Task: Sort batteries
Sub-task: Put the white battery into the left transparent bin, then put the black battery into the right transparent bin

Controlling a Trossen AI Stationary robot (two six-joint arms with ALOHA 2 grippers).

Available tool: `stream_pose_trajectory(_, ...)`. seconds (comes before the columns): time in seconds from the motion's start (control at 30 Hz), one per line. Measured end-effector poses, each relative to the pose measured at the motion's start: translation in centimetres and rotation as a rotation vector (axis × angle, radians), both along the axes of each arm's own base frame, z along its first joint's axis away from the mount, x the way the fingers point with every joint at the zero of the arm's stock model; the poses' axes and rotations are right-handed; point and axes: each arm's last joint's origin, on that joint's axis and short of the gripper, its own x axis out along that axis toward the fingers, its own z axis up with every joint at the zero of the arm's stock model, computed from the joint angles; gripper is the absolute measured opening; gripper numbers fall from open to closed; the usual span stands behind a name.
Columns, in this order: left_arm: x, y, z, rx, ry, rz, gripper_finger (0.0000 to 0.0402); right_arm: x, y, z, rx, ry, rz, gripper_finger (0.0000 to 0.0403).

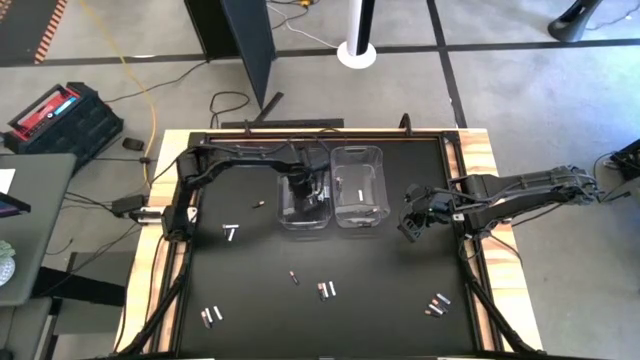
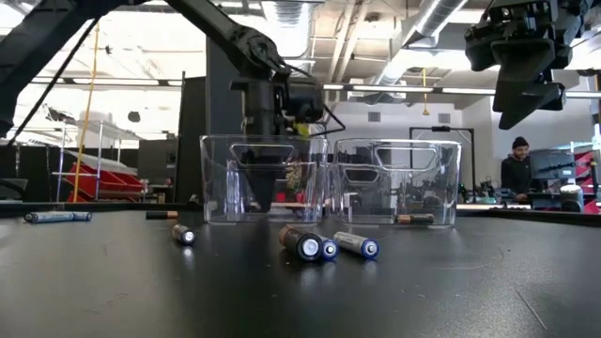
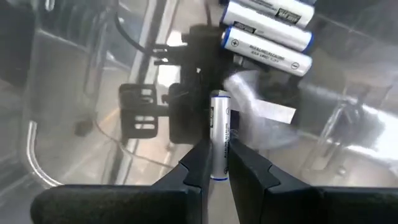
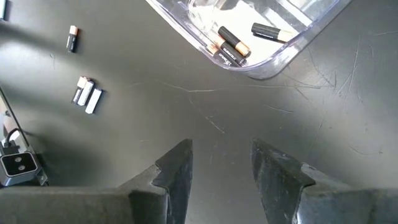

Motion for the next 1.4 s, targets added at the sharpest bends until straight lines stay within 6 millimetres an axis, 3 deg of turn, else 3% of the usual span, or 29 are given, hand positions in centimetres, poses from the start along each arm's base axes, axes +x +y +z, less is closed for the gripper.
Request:
stream_pose_trajectory(0.23, 0.3, -0.4, -0.4, -0.007, 0.0, -0.011, 0.0051, 0.0, 0.0, 0.0, -0.001, 0.001, 0.001, 0.0179)
stream_pose_trajectory(0.63, 0.1, -0.5, 0.4, -0.004, -0.01, -0.034, 0.011, 0.0, 0.0, 0.0, -0.002, 0.003, 0.003, 0.0179)
stream_pose_trajectory(0.87, -0.6, -0.7, 3.6, 0.025, -0.089, -0.032, 0.0114, 0.0, 0.0, 0.0, -0.002, 0.004, 0.002, 0.0179)
stream_pose_trajectory(1.13, -2.8, -0.9, 9.0, 0.154, -0.177, 0.006, 0.0114, 0.0, 0.0, 0.0, 0.0, 0.004, 0.0, 0.0179)
stream_pose_trajectory(1.23, -4.0, -0.6, 10.9, 0.179, -0.23, 0.031, 0.0114, 0.0, 0.0, 0.0, 0.0, 0.004, 0.0, 0.0179)
stream_pose_trajectory(1.4, -7.3, -1.2, 12.3, 0.214, -0.268, 0.123, 0.0114, 0.0, 0.0, 0.0, 0.0, 0.003, -0.001, 0.0179)
